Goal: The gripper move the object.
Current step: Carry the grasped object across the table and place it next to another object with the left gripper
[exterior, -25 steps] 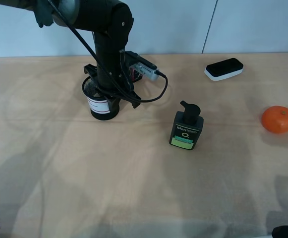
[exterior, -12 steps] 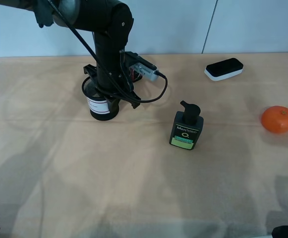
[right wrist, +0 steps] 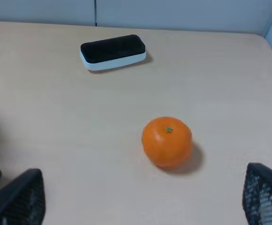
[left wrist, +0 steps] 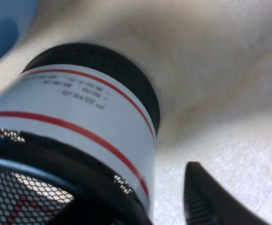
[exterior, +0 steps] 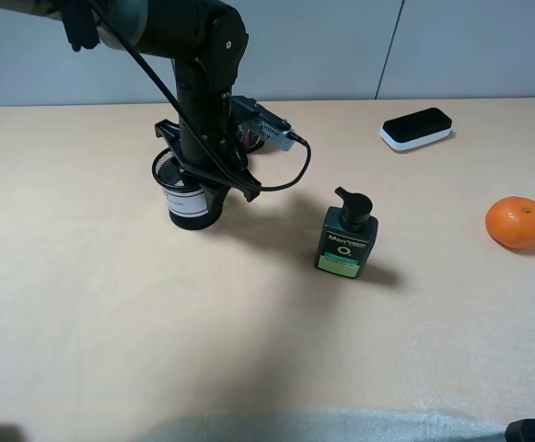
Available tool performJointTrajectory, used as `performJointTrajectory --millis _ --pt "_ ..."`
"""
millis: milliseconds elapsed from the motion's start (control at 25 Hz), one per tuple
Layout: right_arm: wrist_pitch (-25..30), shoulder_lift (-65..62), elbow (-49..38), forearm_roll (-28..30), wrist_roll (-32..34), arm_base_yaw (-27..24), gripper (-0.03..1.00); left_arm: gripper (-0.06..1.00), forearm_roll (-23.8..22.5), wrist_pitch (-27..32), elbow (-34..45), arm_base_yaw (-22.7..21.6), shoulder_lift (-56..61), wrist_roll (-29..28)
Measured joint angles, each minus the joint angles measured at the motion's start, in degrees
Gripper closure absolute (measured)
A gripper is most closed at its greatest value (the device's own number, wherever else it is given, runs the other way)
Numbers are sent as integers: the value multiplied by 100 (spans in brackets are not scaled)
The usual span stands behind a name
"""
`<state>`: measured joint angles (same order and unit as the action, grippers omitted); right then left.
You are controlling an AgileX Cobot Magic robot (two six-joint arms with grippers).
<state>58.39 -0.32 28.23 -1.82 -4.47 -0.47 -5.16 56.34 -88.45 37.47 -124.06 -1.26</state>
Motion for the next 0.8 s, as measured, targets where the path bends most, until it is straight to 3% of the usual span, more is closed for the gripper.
performJointTrajectory --millis 440,800 --pt "0 0 0 0 0 0 33 23 0 0 0 0 0 -265" --pt "0 0 0 0 0 0 33 19 0 0 0 0 0 -282"
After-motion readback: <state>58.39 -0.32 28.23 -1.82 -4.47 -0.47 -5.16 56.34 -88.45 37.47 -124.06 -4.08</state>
